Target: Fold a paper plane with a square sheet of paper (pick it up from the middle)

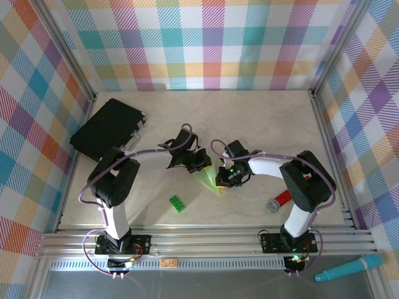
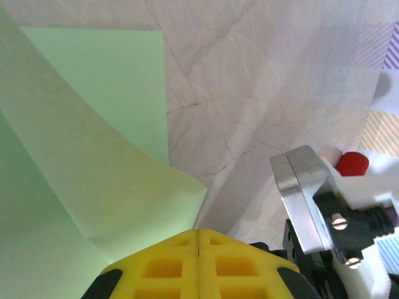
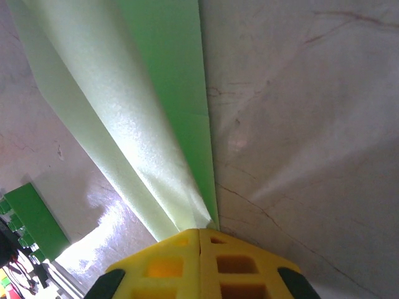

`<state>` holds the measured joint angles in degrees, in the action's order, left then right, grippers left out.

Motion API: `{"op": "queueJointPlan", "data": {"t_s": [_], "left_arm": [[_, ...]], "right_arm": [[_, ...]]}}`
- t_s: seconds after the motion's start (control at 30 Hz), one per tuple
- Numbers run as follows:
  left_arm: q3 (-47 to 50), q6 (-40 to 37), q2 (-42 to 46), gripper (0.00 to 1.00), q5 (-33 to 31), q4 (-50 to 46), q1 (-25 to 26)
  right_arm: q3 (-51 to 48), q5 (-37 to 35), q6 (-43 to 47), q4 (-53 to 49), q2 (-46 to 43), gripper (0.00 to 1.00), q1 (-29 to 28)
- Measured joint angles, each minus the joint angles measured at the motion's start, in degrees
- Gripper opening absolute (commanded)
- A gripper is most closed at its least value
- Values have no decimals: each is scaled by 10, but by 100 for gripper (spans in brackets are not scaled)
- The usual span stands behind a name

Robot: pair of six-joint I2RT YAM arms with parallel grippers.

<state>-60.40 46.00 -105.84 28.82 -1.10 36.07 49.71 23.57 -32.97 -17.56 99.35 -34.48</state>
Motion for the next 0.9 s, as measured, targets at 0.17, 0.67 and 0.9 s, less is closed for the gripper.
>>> {"op": "queueJointPlan", "data": {"t_s": [0.17, 0.67, 0.9], "left_arm": [[23, -9, -3, 5, -4, 0, 26], [25, -26, -32, 5, -6, 0, 32], [25, -29, -32, 5, -8, 0, 25]], "right_arm": [[4, 0, 4, -6, 2, 5, 0], [7, 0, 4, -12, 6, 5, 0], [8, -2, 5, -17, 8, 4, 0]]}}
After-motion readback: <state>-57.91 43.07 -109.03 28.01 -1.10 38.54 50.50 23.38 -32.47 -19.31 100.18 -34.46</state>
